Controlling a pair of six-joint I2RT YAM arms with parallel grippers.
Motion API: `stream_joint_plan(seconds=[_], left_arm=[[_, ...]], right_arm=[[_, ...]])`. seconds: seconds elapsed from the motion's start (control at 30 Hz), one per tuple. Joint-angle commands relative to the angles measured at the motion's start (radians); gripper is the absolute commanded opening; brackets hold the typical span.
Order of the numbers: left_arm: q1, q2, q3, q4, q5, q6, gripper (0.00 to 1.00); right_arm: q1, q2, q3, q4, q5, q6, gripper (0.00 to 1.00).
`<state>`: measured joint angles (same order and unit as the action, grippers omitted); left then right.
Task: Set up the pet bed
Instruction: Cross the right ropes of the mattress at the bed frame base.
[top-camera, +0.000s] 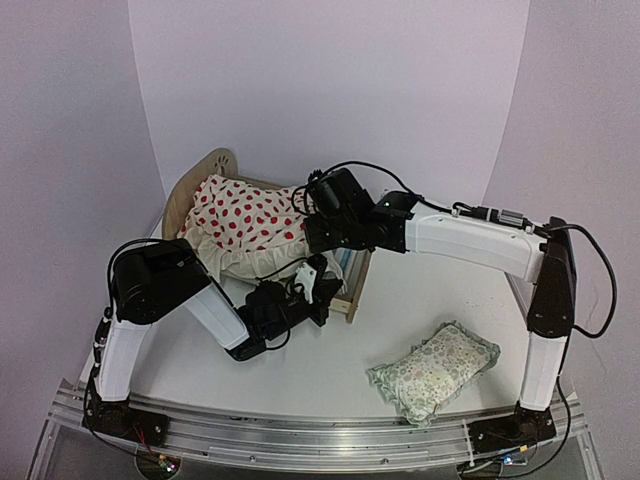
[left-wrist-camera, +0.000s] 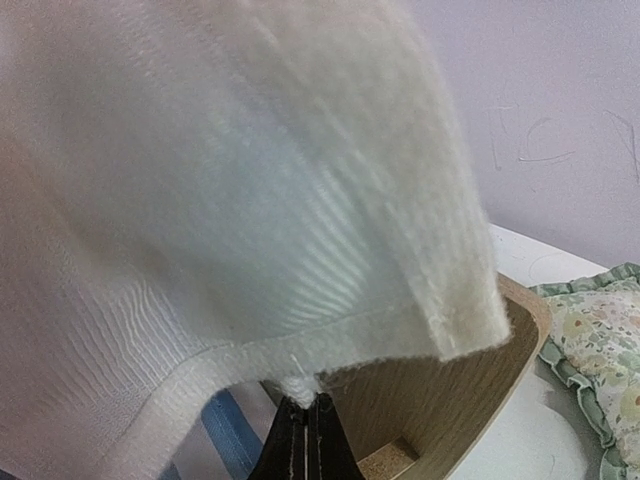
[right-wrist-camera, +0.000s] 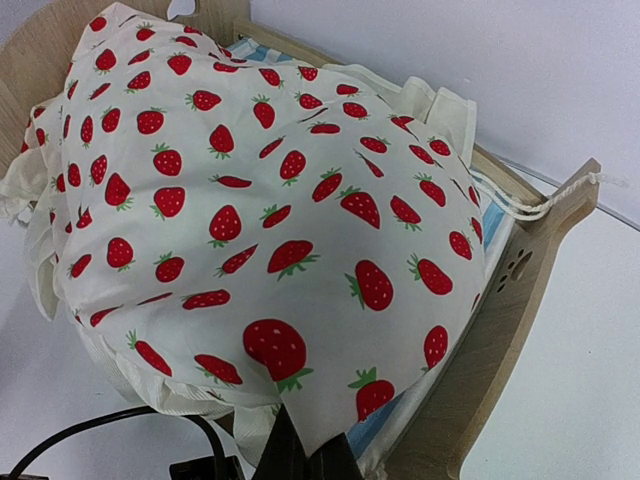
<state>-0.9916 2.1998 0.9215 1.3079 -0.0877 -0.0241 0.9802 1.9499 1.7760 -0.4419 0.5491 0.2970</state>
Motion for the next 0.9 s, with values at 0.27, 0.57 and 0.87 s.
stream_joint_plan(seconds=[0.27,0.57,0.87], left_arm=[[-0.041,-0.119,0.027,-0.199,-0.006,-0.009,0.0],[-0.073,-0.217,-0.001,-0.346,-0.02,-0.044,0.0],[-0.074,-0.318,0.019,-0.588,-0.032,-0.083,0.0]], right_arm=[[-0.003,-0.038,0.007,0.042,0.052,-0.019,0.0],[-0.013,-0.043,-0.041,0.052,0.061,-0.01,0.0],[-0.02,-0.07,-0.119,0.068,0.066,0.007,0.0]])
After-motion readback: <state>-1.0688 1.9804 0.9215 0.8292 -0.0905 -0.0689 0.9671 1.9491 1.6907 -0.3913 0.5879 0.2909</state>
